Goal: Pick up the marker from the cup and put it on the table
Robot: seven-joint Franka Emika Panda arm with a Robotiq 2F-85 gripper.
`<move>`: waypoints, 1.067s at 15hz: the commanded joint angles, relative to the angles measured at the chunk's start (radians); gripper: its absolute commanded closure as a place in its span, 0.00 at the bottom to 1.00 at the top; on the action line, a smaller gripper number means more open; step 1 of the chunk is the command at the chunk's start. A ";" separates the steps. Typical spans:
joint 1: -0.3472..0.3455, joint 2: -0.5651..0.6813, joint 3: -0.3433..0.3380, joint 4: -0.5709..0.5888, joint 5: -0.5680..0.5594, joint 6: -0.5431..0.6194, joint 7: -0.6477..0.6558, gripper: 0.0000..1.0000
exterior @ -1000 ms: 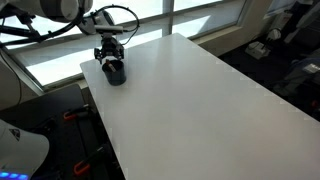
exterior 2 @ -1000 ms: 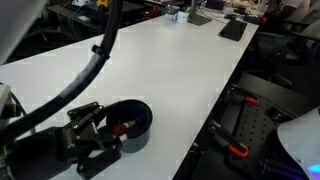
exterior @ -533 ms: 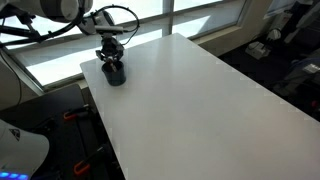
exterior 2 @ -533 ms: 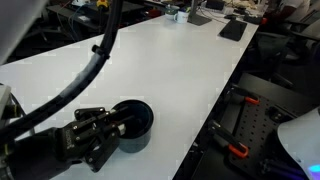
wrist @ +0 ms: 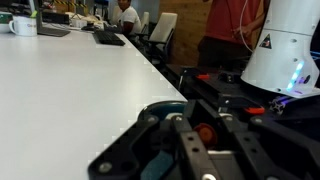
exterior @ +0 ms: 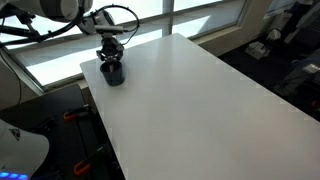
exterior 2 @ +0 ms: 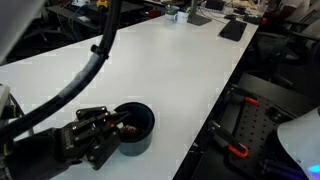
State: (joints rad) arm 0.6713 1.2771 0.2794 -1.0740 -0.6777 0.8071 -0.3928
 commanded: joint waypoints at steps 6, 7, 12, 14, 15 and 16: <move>-0.093 -0.170 0.024 -0.202 0.082 0.130 0.117 0.98; -0.113 -0.201 0.025 -0.238 0.098 0.156 0.132 0.98; -0.227 -0.355 0.024 -0.397 0.188 0.264 0.165 0.98; -0.263 -0.395 0.015 -0.437 0.209 0.289 0.155 0.98; -0.279 -0.407 0.012 -0.449 0.216 0.298 0.148 0.98; -0.293 -0.413 0.009 -0.456 0.223 0.300 0.143 0.98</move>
State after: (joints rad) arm 0.4219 0.9417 0.2846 -1.4301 -0.4849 1.0584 -0.2678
